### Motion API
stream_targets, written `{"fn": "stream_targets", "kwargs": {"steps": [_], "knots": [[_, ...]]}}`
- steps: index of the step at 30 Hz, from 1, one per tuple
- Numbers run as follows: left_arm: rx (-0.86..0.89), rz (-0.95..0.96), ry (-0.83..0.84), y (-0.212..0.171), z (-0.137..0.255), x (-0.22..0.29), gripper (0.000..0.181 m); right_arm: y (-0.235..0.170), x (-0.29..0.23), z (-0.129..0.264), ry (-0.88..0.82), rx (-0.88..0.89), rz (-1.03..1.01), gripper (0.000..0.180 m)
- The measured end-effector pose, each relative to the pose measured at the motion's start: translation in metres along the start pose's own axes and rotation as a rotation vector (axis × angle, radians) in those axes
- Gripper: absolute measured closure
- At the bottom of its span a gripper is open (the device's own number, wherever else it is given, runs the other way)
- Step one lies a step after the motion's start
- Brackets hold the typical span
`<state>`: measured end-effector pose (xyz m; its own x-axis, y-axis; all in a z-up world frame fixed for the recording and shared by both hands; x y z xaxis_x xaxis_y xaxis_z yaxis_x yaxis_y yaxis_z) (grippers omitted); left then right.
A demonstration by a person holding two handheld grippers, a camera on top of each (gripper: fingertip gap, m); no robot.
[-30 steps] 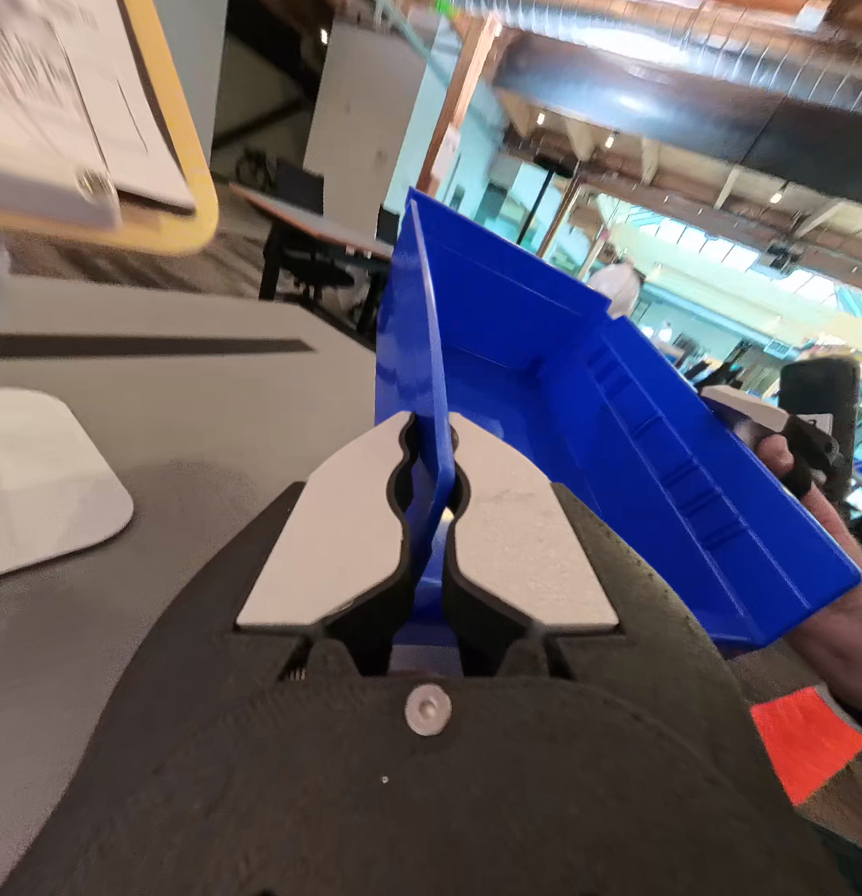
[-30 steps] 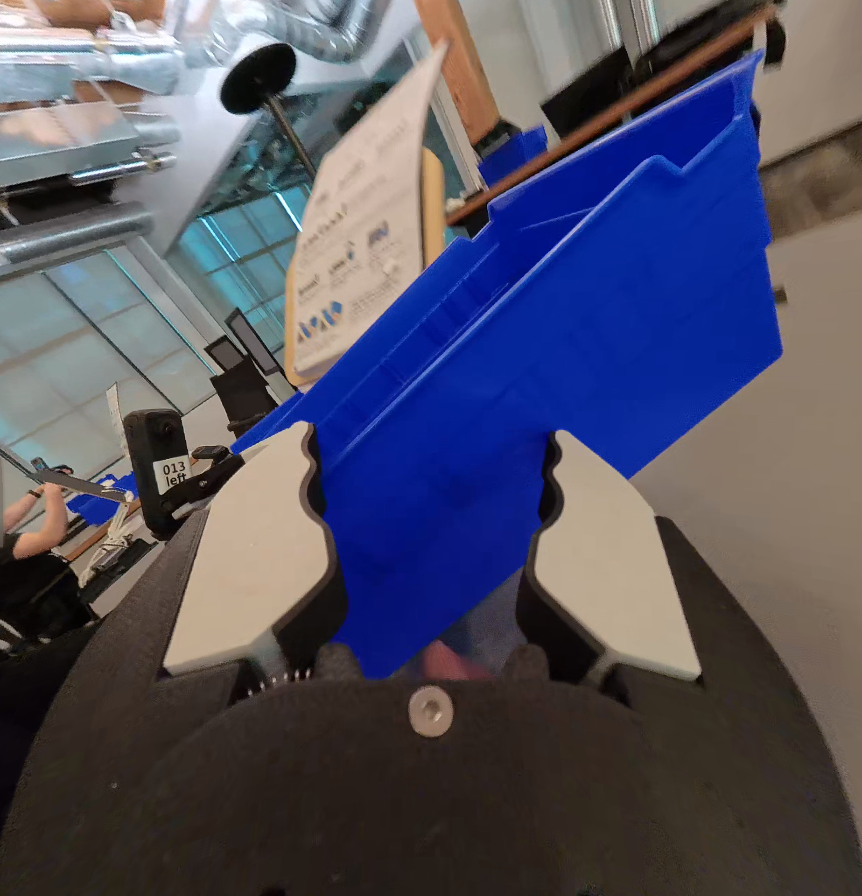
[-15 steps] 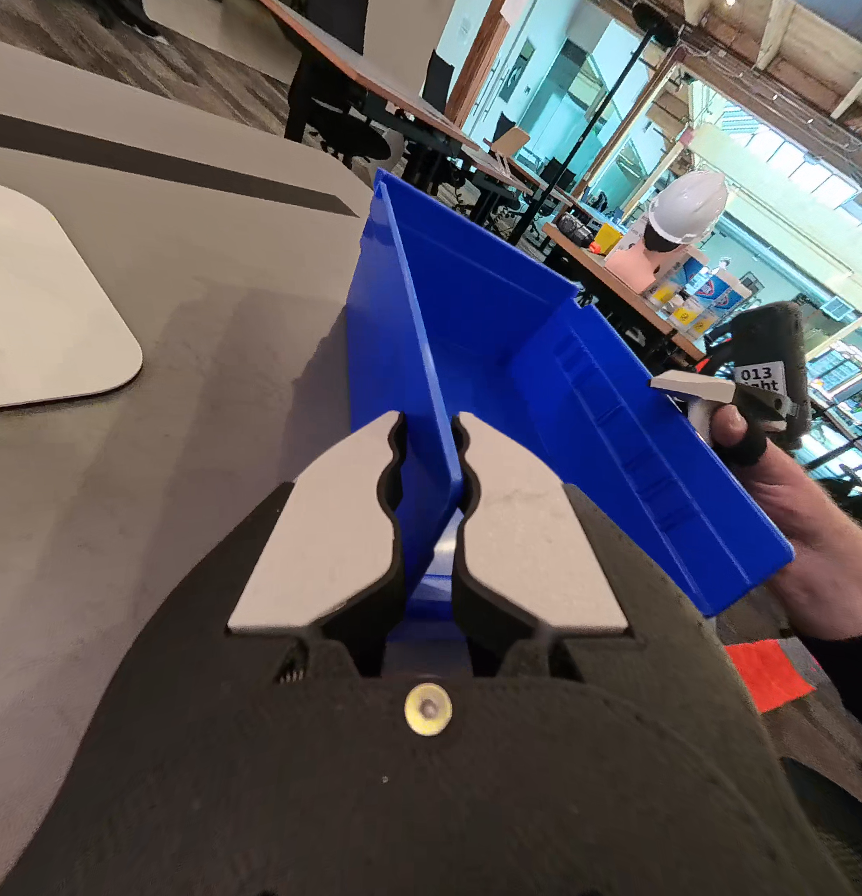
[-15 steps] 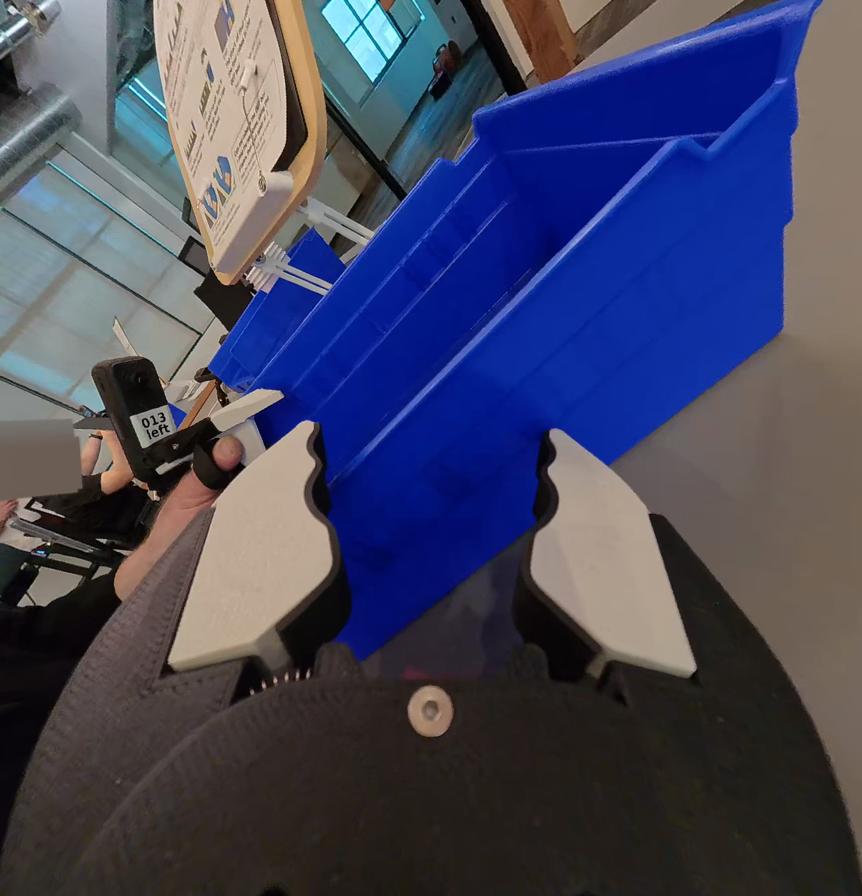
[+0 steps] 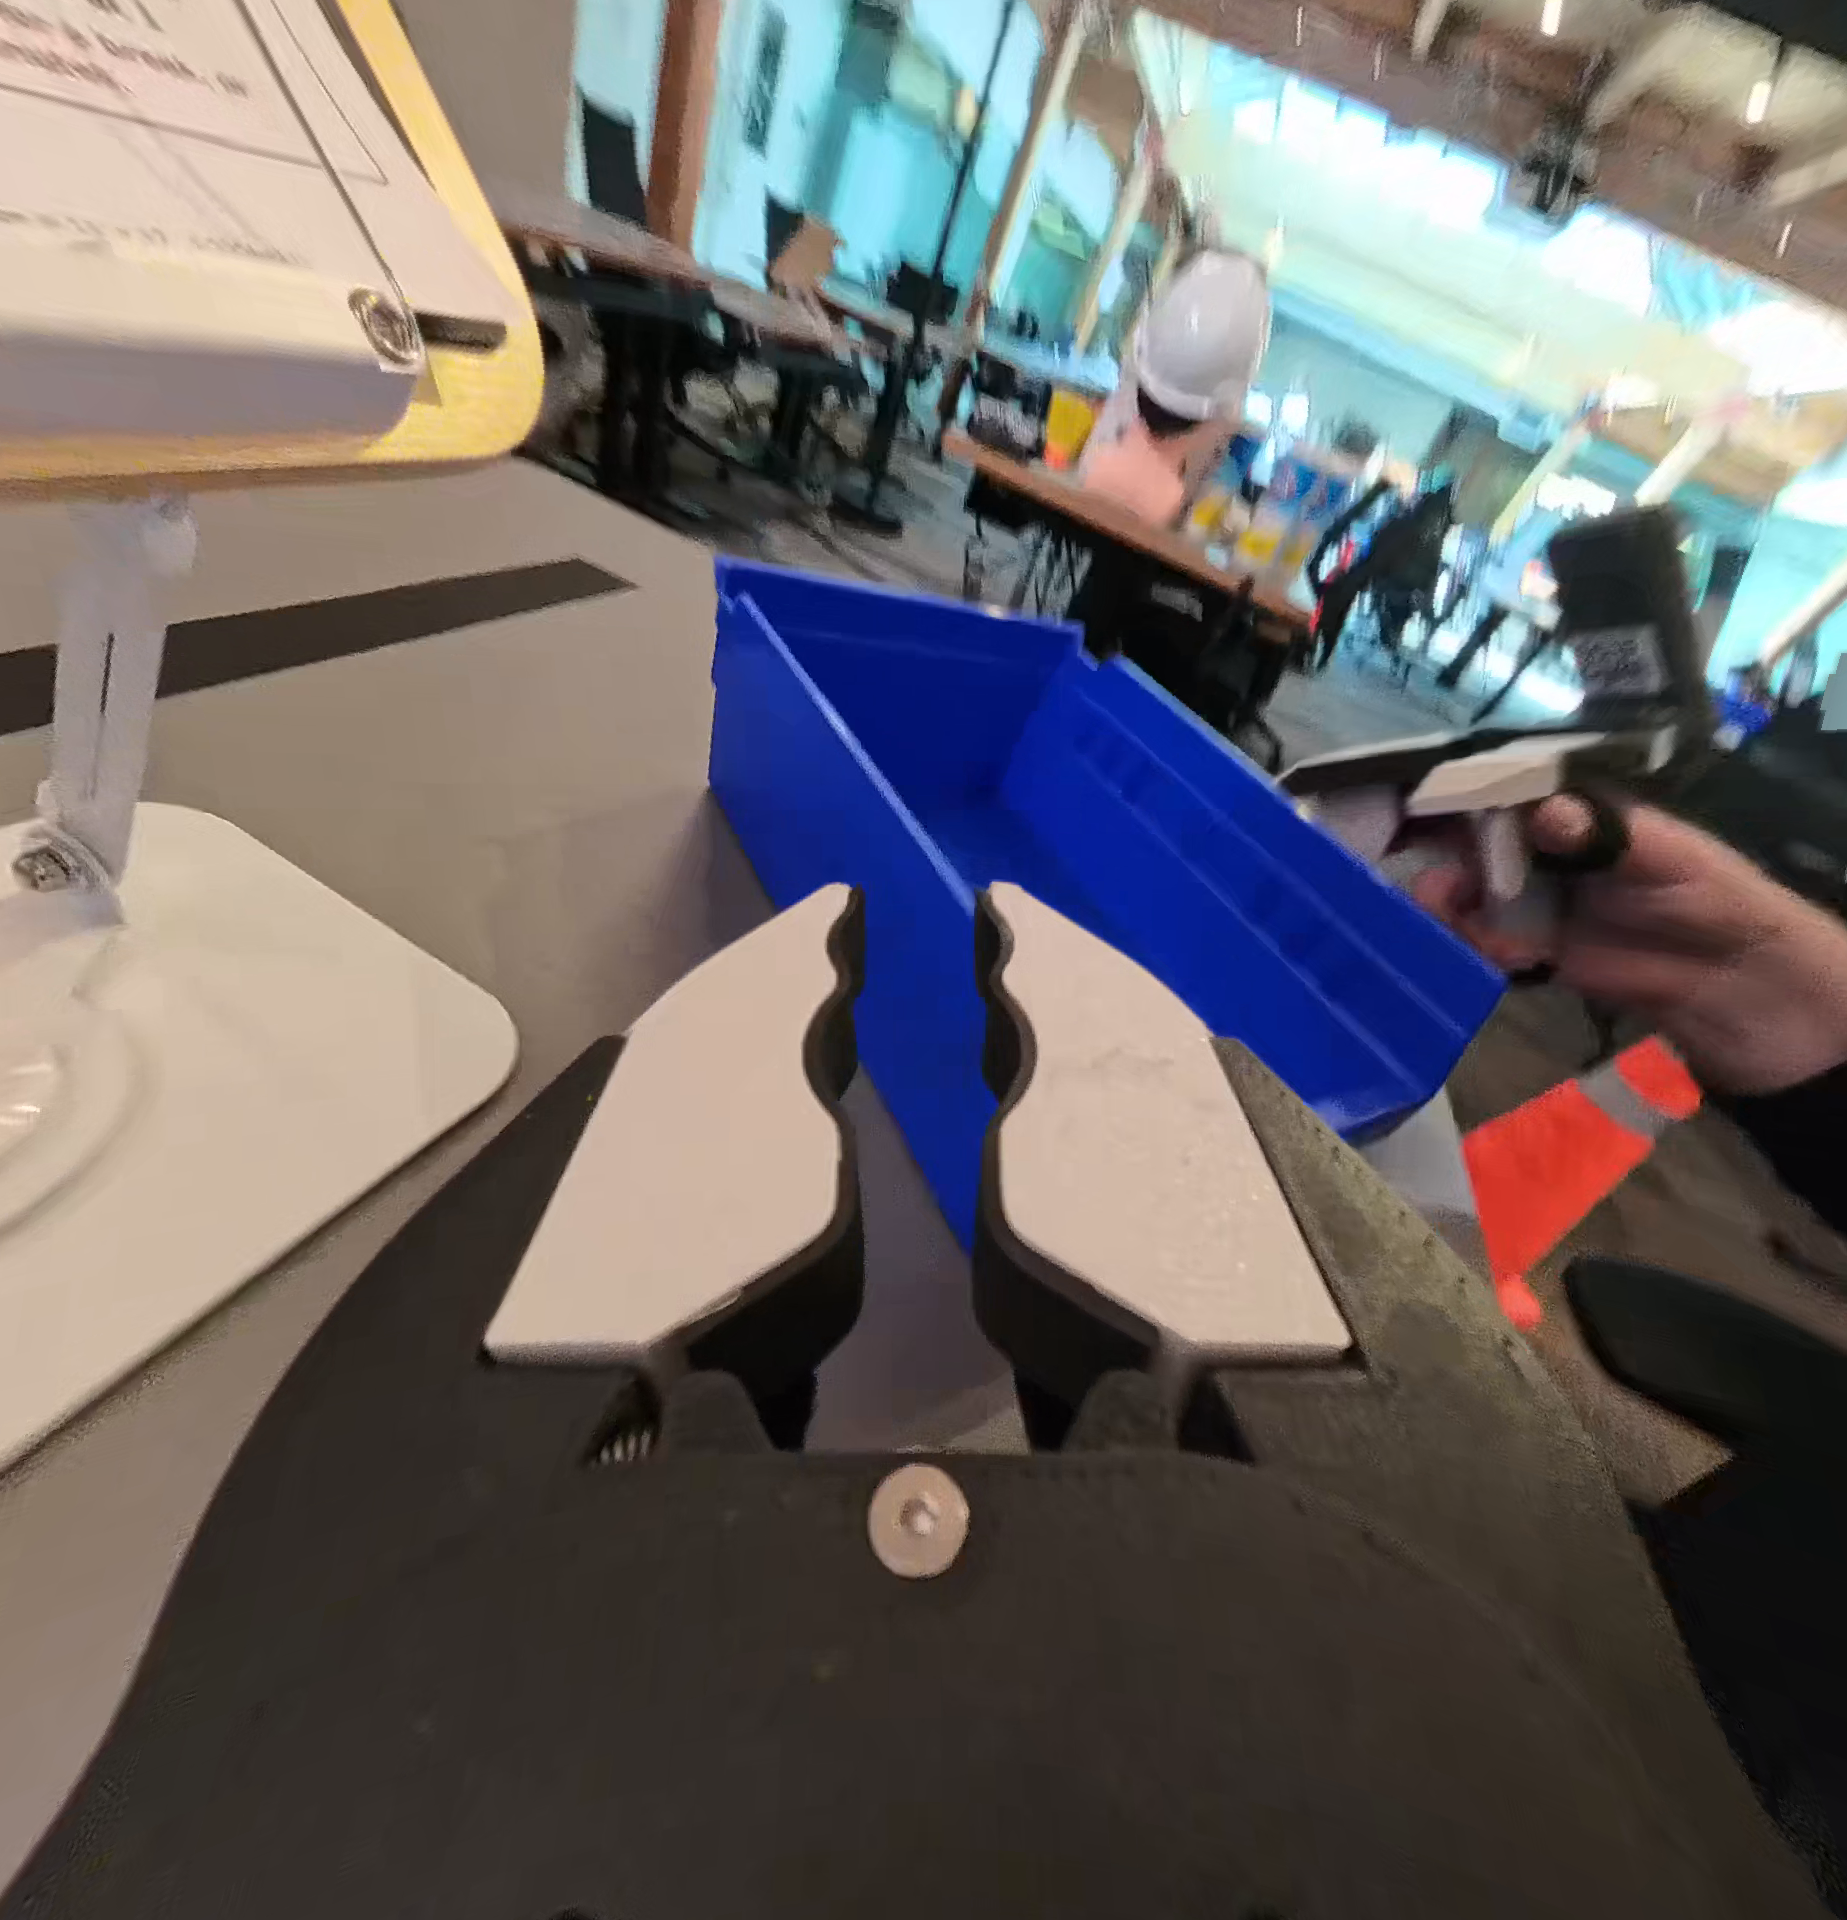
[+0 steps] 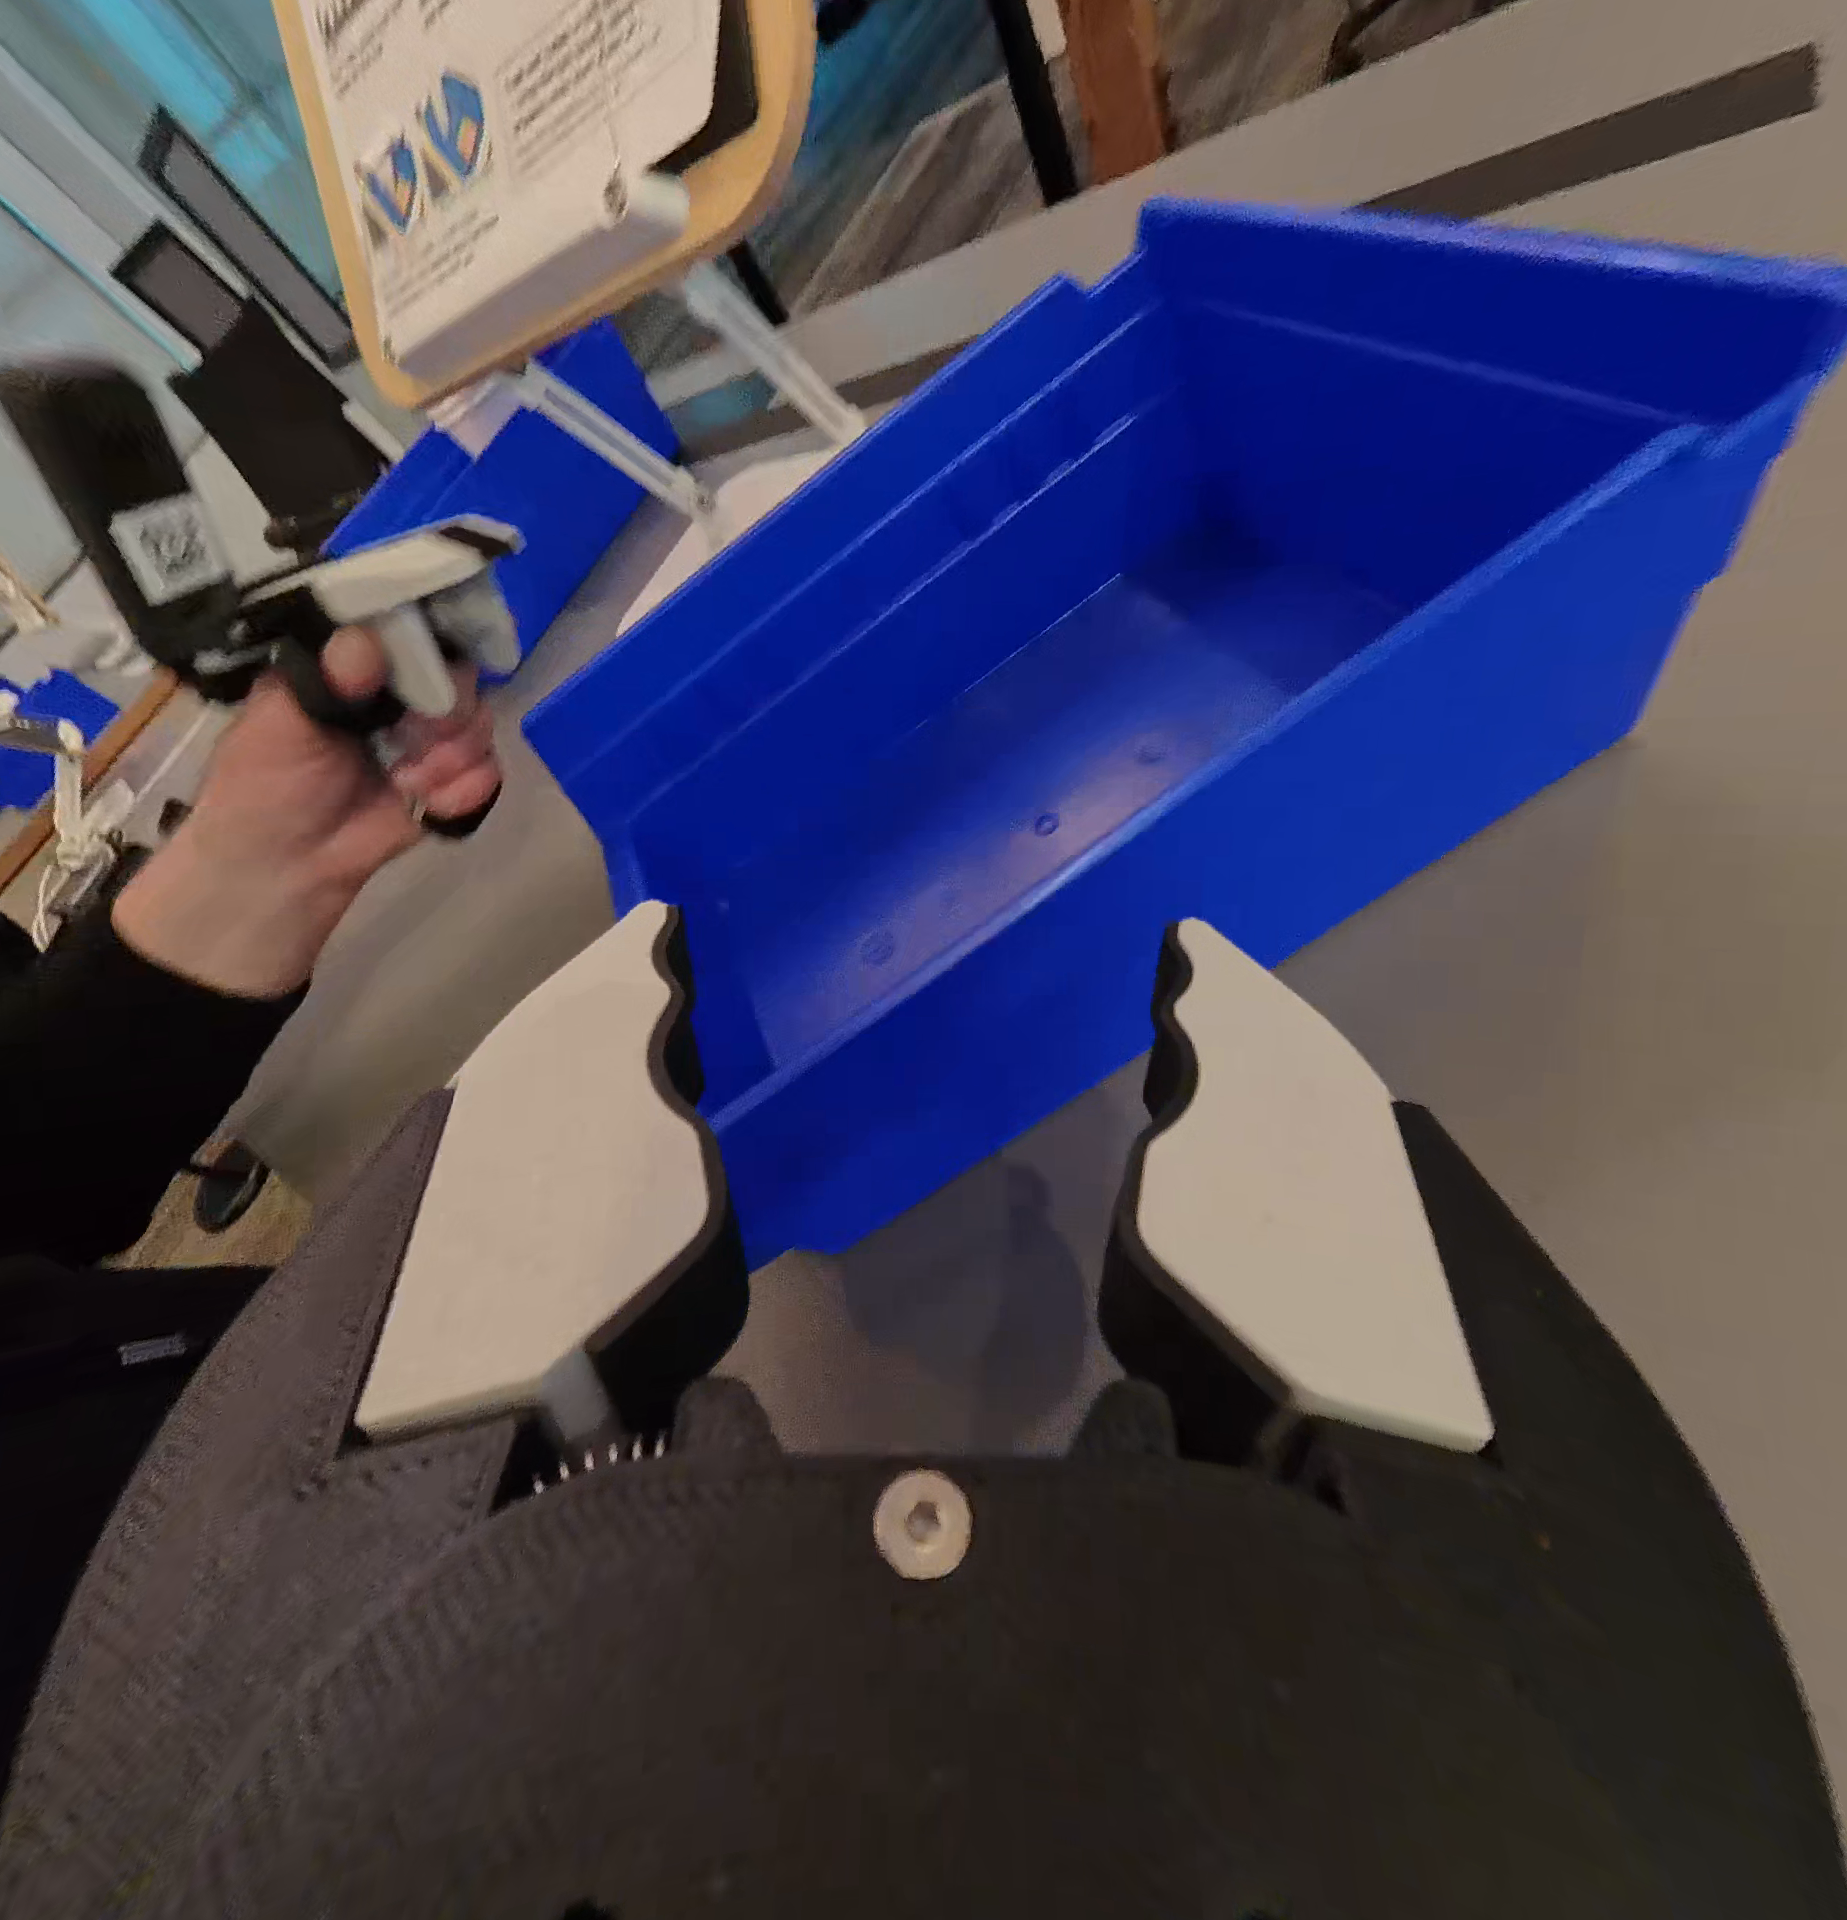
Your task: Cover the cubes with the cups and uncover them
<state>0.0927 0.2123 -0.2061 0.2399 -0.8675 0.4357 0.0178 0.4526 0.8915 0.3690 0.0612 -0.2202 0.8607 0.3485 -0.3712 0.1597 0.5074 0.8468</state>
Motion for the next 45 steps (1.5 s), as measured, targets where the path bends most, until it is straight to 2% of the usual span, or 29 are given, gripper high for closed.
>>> {"fn": "stream_targets", "kwargs": {"steps": [4,5,7,8,12,16,21,23,28,30,33,36,38,42,45], "knots": [[-0.176,-0.027,-0.05,-0.01,-0.027,-0.023,0.176,-0.02,-0.017,-0.016,-0.067,-0.127,0.059,0.097],[-0.206,-0.008,-0.091,-0.017,-0.034,-0.02,0.177,-0.023,-0.019,-0.02,-0.067,-0.139,0.055,0.098],[-0.253,-0.019,-0.129,-0.032,-0.046,-0.011,0.181,-0.023,-0.018,-0.023,-0.06,-0.126,0.043,0.112],[-0.28,-0.023,-0.145,-0.039,-0.051,-0.005,0.181,-0.023,-0.016,-0.023,-0.067,-0.139,0.049,0.111],[-0.261,0.033,-0.146,-0.05,-0.055,0.0,0.181,-0.015,0.001,-0.017,-0.091,-0.196,0.087,0.134],[-0.255,0.039,-0.116,-0.058,-0.06,0.011,0.181,-0.006,0.021,-0.013,-0.079,-0.297,0.098,0.143],[-0.263,0.071,-0.116,-0.072,-0.073,0.04,0.181,0.012,0.056,0.0,-0.202,-0.434,0.177,0.155],[-0.257,0.069,-0.107,-0.078,-0.08,0.051,0.181,0.018,0.067,0.004,-0.242,-0.494,0.191,0.152],[-0.258,0.087,-0.163,-0.089,-0.093,0.071,0.181,0.039,0.079,0.017,-0.354,-0.48,0.219,0.144],[-0.231,0.101,-0.19,-0.085,-0.089,0.075,0.181,0.033,0.074,0.023,-0.388,-0.506,0.22,0.133],[-0.19,0.106,-0.227,-0.078,-0.074,0.076,0.181,0.013,0.061,0.029,-0.437,-0.501,0.249,0.131],[-0.223,0.112,-0.271,-0.084,-0.067,0.083,0.181,-0.01,0.051,0.033,-0.485,-0.485,0.246,0.128],[-0.229,0.123,-0.297,-0.09,-0.065,0.09,0.181,-0.023,0.047,0.031,-0.477,-0.474,0.225,0.134],[-0.243,0.141,-0.329,-0.099,-0.068,0.097,0.179,-0.037,0.054,0.026,-0.513,-0.476,0.232,0.169],[-0.266,0.123,-0.326,-0.099,-0.074,0.101,0.18,-0.034,0.059,0.023,-0.523,-0.459,0.242,0.174]]}}
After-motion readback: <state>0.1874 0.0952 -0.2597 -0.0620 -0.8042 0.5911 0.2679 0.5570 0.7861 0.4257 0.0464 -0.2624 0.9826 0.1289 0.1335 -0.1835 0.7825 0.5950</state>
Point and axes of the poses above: each gripper's, where its closed fingertips meet, z back along the fingers, y out of its top, x = y × z across the jaws, the point moved 4 cm from there along z, back along the fingers, and after that the axes turned 6 degrees about z, right-handed, at the moved point
